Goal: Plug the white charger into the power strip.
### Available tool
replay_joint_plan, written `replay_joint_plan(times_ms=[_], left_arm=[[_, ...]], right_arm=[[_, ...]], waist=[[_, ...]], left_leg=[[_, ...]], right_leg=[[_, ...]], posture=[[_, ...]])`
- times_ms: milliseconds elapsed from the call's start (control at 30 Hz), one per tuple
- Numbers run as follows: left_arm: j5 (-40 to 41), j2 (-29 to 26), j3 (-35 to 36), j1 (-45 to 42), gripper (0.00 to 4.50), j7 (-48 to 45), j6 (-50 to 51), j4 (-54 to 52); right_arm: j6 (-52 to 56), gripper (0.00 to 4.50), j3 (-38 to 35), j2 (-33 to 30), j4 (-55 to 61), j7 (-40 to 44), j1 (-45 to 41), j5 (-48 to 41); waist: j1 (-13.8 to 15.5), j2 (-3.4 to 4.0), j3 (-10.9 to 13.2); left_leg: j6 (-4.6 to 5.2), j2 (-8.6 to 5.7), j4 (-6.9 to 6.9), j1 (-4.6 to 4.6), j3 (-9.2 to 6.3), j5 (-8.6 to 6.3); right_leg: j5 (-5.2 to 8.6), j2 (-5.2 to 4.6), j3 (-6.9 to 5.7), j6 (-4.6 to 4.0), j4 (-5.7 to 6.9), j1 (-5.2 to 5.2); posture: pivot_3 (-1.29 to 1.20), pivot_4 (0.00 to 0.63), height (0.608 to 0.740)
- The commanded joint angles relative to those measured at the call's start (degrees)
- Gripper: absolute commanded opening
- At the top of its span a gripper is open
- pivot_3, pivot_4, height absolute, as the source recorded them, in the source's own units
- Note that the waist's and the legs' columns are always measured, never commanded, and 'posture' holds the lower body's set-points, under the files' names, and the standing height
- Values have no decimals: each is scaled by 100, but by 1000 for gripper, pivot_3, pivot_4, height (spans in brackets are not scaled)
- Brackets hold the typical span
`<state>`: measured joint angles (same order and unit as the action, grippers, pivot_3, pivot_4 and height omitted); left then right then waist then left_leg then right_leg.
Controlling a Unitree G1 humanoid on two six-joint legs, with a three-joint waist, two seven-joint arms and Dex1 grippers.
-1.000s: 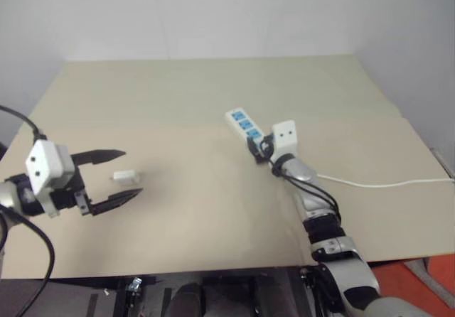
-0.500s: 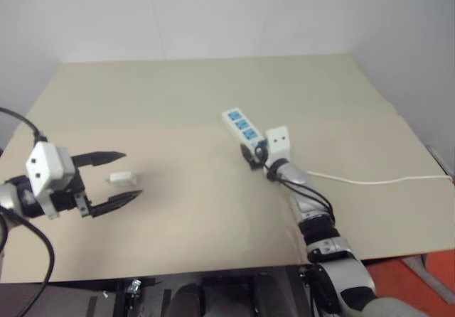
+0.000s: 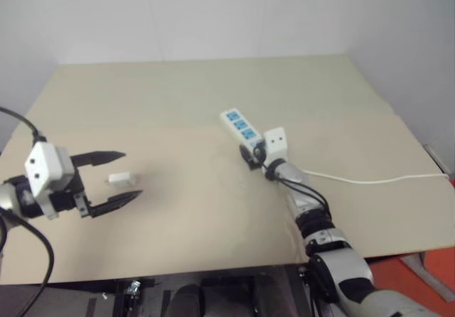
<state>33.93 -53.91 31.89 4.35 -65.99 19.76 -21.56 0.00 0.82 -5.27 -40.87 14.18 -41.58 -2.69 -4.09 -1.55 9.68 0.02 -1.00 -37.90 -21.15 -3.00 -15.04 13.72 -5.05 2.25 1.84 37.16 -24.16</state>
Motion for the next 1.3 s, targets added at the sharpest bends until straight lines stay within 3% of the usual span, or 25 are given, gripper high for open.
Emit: replay_joint_plan(times_ms=[33,167,333,433,633,800,933,1067,1300], left_arm=[[78,-80,225,-11,4500,9,-54,-112],[73,-81,238,-6,4500,13,-53,-120],[68,-95,215,-44,4500,8,-57,-86],[75,-105,189,-79,4500,-5,-58,-56],[68,-170,142,-191,4500,-76,-71,88],[51,-172,28,-310,4500,-93,-69,137],[46,-163,0,-336,4500,-101,-74,151],[56,-147,43,-285,4500,-89,-68,103],[71,-140,98,-214,4500,-75,-54,49]], right_arm=[[-90,4300,-107,17,-160,145,-45,-102],[-27,3423,-113,28,-142,303,-10,-133],[30,3424,-97,24,-120,368,27,-87],[-71,3424,26,-66,50,830,155,-111],[-602,3424,190,-453,1156,2946,690,-793],[-237,3424,475,-1145,2155,5124,1076,-1572],[26,3424,718,-1583,2480,6241,1158,-1845],[-43,3424,887,-1687,2435,6603,1140,-1759],[-400,3424,1224,-1528,2112,6504,1230,-1248]], waist=[[1,0,0],[0,-2,-1],[0,-2,-1],[4,-2,-1],[4,-2,-1],[8,-1,1],[3,-2,1],[8,-2,1],[18,-2,1]], left_leg=[[0,0,0,1,0,0],[0,1,0,2,0,0],[0,2,0,1,0,0],[0,2,0,1,1,0],[1,3,4,-4,1,-1],[1,4,4,-6,4,-1],[1,8,4,-1,5,-1],[1,10,4,-1,5,-1],[0,10,4,-2,5,-1]], right_leg=[[-1,1,0,0,0,1],[-2,3,2,0,0,1],[-2,3,3,0,-1,0],[-2,3,3,0,-1,0],[-1,4,1,1,-7,-3],[-1,3,3,2,-8,-6],[-2,8,3,2,-7,-4],[-2,10,3,1,-6,-4],[-2,9,4,1,-6,-7]], posture=[[0,150,740],[0,150,740],[0,150,740],[0,150,740],[0,150,740],[0,150,740],[0,150,740],[0,150,740],[0,150,740]])
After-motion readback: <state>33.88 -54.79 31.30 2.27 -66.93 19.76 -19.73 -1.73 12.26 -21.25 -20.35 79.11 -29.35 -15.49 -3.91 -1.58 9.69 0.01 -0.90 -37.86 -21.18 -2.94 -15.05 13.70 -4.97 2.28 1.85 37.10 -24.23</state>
